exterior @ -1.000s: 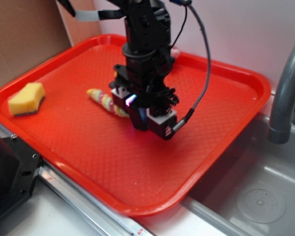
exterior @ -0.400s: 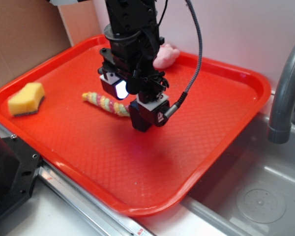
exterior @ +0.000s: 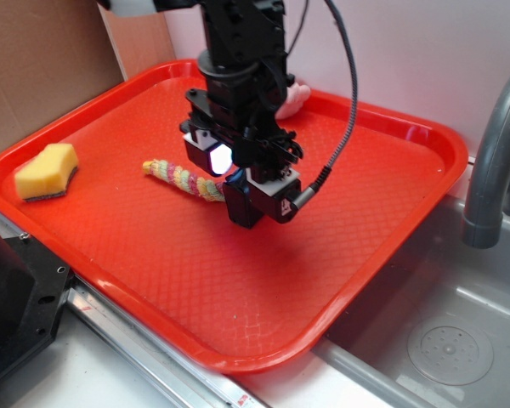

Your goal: Grab the black box.

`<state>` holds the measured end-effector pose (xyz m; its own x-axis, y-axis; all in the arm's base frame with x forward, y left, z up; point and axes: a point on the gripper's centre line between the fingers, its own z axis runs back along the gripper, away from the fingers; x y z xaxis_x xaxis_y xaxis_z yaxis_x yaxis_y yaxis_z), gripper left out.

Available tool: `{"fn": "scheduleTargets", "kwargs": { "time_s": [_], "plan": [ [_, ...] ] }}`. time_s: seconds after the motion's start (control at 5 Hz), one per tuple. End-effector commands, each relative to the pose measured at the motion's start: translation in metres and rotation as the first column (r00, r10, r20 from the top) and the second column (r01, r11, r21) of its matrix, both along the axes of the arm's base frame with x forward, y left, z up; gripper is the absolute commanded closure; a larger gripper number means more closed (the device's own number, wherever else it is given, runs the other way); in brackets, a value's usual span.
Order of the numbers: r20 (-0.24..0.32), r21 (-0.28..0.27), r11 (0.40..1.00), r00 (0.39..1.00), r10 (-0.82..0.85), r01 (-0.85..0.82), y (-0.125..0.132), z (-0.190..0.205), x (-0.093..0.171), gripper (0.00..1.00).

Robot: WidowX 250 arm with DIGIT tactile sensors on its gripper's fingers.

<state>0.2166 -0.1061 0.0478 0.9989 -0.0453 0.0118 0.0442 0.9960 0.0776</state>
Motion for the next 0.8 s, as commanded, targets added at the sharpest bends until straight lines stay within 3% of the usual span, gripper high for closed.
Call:
{"fn": "scheduleTargets", "kwargs": {
  "time_s": [0.0, 0.2, 0.4, 0.6],
  "plan": [
    [-0.003, -0.018, 0.999, 0.999, 0.044, -0.044, -0.001, 0.001, 0.011, 1.00],
    [-0.003, -0.041, 0.997, 0.997, 0.071, -0.071, -0.004, 0.018, 0.009, 1.00],
    [0.050, -0.045, 0.997, 0.997, 0.065, -0.062, 0.001, 0.056, 0.007, 1.00],
    [0.096, -0.164, 0.983, 0.990, 0.100, -0.083, 0.031, 0.102, 0.005, 1.00]
  ]
}}
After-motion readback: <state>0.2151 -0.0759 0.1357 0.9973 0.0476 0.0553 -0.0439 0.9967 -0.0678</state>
